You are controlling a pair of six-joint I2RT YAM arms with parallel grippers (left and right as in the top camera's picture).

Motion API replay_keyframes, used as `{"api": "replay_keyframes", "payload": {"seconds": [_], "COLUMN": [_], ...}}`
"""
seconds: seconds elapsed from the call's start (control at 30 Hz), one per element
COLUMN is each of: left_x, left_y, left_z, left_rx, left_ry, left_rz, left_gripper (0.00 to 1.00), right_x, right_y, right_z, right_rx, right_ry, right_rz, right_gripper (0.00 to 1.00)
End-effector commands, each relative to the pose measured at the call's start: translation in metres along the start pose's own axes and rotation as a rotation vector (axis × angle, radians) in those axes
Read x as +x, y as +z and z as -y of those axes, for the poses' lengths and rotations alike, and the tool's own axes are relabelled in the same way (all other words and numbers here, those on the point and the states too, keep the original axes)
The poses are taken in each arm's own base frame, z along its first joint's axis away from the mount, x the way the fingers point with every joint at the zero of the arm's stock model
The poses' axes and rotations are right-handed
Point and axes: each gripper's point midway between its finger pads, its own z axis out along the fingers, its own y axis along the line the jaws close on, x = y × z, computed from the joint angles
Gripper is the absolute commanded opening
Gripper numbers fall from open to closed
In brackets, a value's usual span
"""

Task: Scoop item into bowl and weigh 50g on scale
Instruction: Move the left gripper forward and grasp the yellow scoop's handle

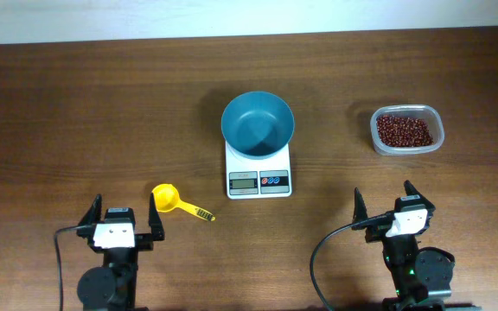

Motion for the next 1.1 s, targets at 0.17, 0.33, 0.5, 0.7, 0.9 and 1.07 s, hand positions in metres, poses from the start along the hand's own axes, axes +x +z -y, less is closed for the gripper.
{"api": "replay_keyframes", "payload": {"seconds": [0.17,0.33,0.5,0.7,0.9,1.07], "left_x": [-0.058,-0.07,-0.079,-0.084,-0.094,-0.093], "left_y": [-0.012,-0.012,-0.013,-0.013,-0.009,-0.01], "left_z": [-0.005,-0.007,-0.002,0.005,0.021,0.044], "left_rx": [0.002,0.007,0.046,0.107,0.219,0.364], "left_ry": [-0.016,-0.017,-0.021,-0.035,-0.067,-0.12], "left_rz": [0.04,-0.005,-0.079,-0.259,-0.412,-0.525], "left_gripper": [0.99,0.99,0.99,0.99,0.99,0.99], "right_x": [0.003,0.003,0.003,0.003,0.003,0.003], "right_y": [0.0,0.0,0.0,0.0,0.0,0.0], "right_z": [-0.002,-0.002,-0.002,-0.002,-0.002,-0.002], "right_rx": [-0.004,-0.004,-0.004,-0.004,-0.004,-0.004], "right_ry": [0.004,0.004,0.004,0.004,0.004,0.004], "right_rz": [-0.003,-0.003,-0.003,-0.003,-0.003,-0.003], "right_gripper": [0.99,0.99,0.99,0.99,0.99,0.99]}}
